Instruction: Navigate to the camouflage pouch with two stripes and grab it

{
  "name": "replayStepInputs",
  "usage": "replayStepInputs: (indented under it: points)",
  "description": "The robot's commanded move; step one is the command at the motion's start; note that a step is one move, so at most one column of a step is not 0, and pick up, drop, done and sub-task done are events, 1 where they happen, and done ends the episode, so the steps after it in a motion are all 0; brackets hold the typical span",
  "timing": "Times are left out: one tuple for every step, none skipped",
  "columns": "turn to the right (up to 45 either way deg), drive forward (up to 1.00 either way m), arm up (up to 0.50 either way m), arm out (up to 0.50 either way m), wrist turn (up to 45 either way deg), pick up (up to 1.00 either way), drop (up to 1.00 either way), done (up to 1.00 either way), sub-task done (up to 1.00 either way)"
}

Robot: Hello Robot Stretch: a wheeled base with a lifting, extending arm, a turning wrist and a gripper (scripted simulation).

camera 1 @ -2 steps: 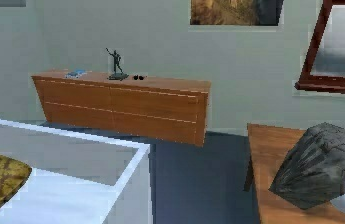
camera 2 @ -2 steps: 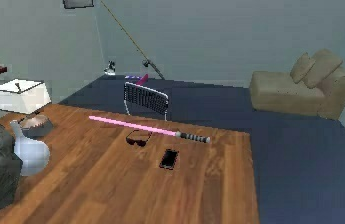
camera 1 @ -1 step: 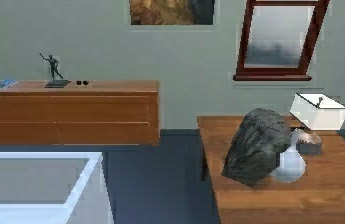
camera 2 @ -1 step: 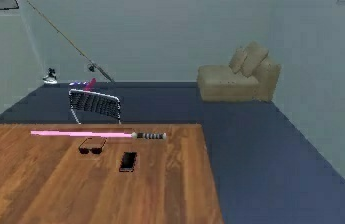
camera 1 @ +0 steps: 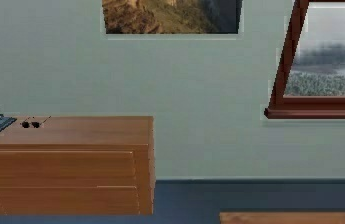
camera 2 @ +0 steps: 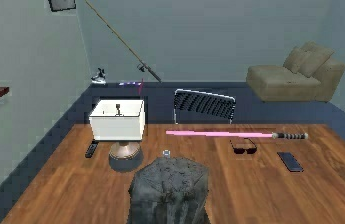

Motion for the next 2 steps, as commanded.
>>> replayStepInputs:
  points:
    - [0.0,0.00,0.50,0.00,0.0,0.00,0.00,0.00,0.00]
    - [0.0,0.00,0.24,0.00,0.0,0.00,0.00,0.00,0.00]
